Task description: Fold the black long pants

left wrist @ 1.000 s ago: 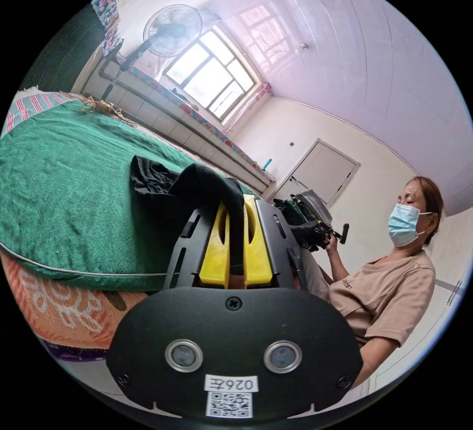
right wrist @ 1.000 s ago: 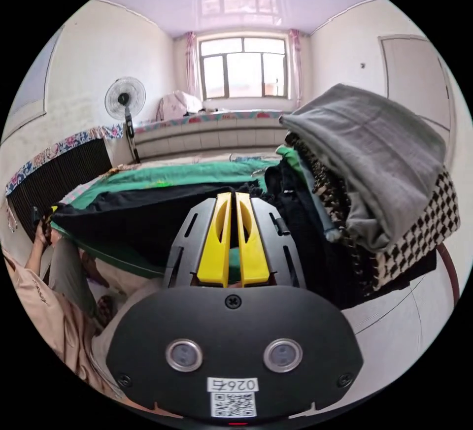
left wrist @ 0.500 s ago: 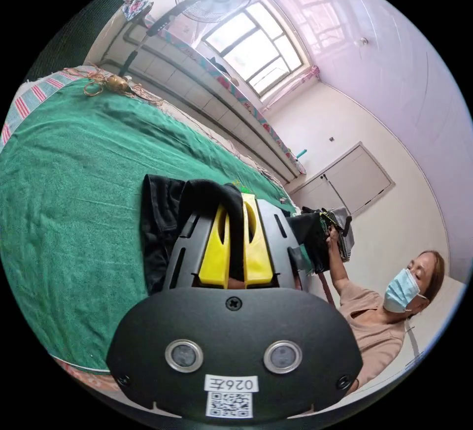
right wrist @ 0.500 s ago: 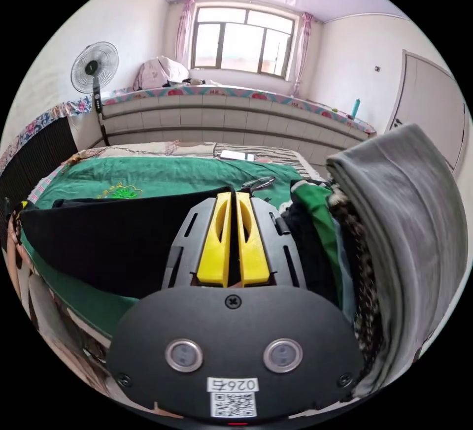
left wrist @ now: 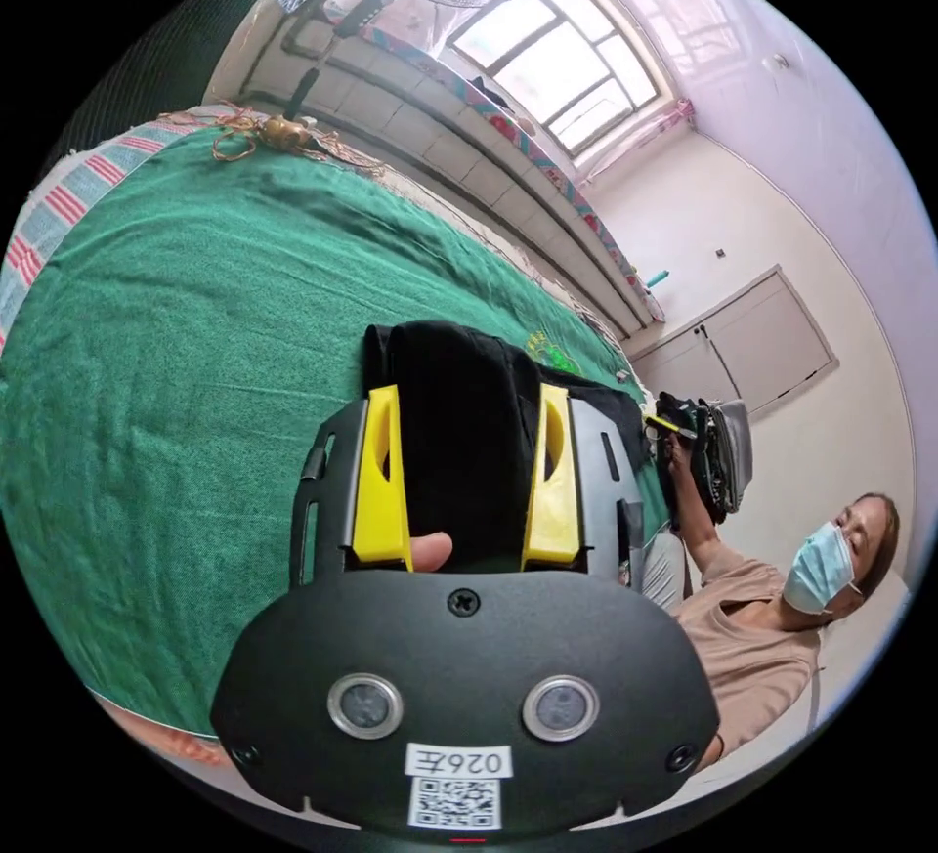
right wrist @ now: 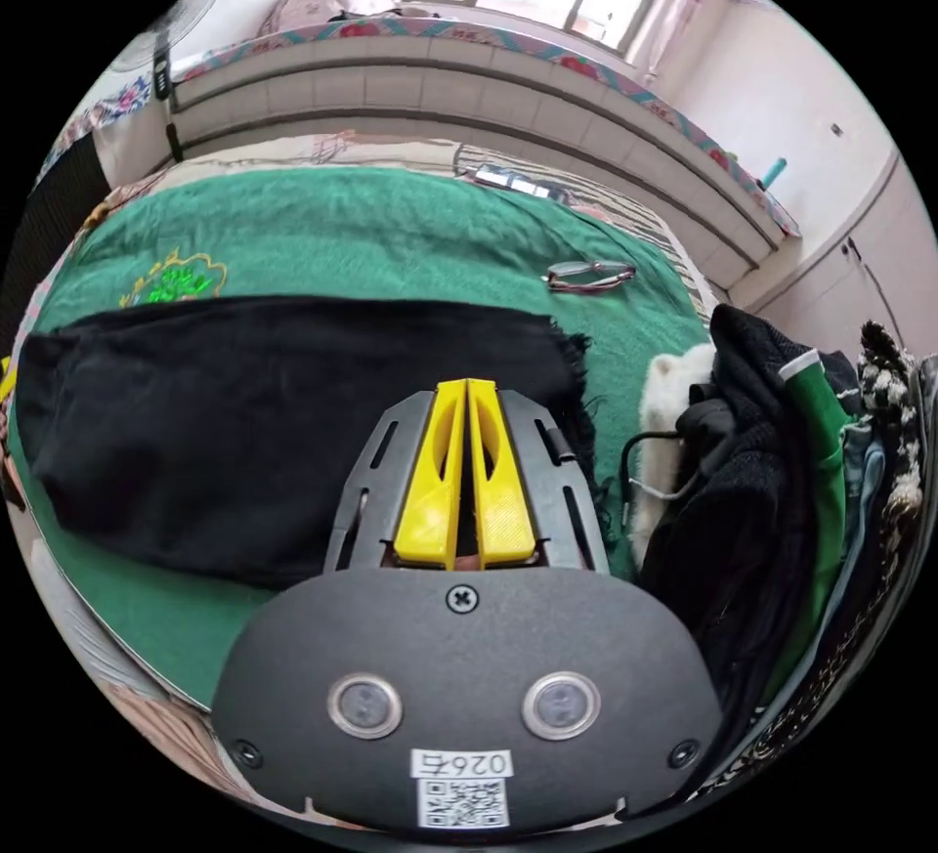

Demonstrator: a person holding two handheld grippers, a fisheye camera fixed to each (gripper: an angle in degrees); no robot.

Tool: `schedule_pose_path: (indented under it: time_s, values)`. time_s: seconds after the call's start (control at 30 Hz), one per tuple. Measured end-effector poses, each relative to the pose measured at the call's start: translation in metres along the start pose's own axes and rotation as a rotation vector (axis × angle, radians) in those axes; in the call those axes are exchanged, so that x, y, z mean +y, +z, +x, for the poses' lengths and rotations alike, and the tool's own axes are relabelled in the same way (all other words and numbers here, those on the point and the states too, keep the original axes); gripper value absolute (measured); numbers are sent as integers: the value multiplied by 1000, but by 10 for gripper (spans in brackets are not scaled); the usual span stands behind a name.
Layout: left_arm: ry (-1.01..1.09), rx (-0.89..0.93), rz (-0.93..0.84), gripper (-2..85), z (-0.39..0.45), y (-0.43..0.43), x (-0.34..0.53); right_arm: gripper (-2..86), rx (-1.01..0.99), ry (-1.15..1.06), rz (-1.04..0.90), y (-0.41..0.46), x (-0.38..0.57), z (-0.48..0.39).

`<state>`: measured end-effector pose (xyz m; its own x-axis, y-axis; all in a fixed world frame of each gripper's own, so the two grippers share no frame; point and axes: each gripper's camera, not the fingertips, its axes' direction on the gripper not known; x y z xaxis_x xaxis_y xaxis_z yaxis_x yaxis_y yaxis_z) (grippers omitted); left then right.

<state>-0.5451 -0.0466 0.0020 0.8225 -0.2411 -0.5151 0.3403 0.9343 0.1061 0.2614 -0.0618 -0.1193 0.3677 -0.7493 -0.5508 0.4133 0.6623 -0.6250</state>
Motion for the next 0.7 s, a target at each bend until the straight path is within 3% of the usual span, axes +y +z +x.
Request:
schedule_pose_path:
  time_s: [0.13, 0.23, 0.3, 0.57, 0.7]
  values:
    - [83, -42, -68, 239, 13, 30, -12, -7, -53, -81, 79, -15, -3, -30]
    - [105, -10, -95, 319, 12, 56, -33, 2, -216, -216, 196, -45, -28, -73]
    - [132, -31, -60, 324, 15, 60, -41, 16, -336, -333, 243, -65, -51, -111]
    - [214, -30, 30, 281, 9, 46, -27, 86, -763, -874, 293, -126, -160, -381]
    - [222, 2, 47, 282, -2, 45, -22, 120, -671, -977, 163, -103, -201, -506]
